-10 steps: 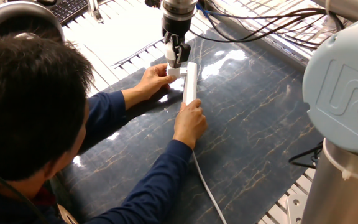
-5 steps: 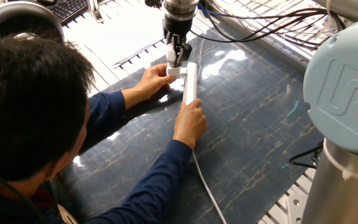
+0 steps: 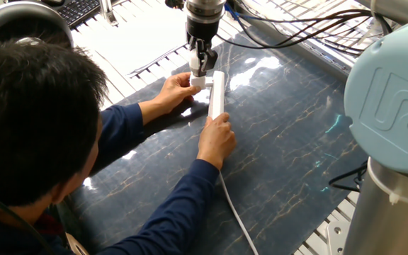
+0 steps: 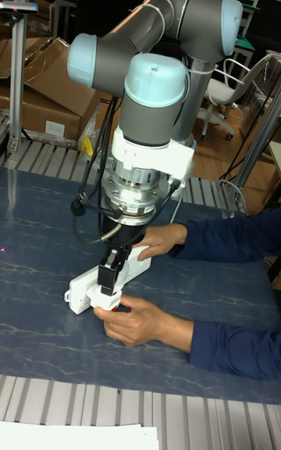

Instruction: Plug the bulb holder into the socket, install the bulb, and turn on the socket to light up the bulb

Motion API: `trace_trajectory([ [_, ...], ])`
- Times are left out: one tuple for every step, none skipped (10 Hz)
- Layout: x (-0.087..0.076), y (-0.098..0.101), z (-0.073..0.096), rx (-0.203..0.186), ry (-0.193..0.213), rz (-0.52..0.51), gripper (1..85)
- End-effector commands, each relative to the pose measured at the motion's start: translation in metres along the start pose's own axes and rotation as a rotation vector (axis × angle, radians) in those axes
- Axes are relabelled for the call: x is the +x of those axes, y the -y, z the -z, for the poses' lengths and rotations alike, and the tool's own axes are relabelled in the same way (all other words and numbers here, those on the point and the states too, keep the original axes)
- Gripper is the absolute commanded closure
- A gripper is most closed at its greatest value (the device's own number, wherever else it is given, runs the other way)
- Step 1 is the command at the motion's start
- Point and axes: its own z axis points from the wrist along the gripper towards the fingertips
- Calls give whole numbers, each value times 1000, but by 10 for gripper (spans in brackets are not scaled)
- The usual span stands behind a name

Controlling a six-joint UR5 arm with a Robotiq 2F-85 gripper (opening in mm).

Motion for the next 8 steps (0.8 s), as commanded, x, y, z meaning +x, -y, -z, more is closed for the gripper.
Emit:
trace_trajectory([
  [0, -7, 1, -31, 4, -131, 847],
  [-1, -6, 1, -32, 5, -150, 847],
  [-3, -7, 1, -37, 8, -173, 847],
  [-5, -7, 0, -41, 16, -196, 847],
  [-4, -8, -1, -45, 14, -225, 847],
  [-4, -9, -1, -51, 10, -256, 847],
  [-3, -12, 0, -64, 8, -297, 847],
  [-1, -15, 1, -74, 1, -335, 847],
])
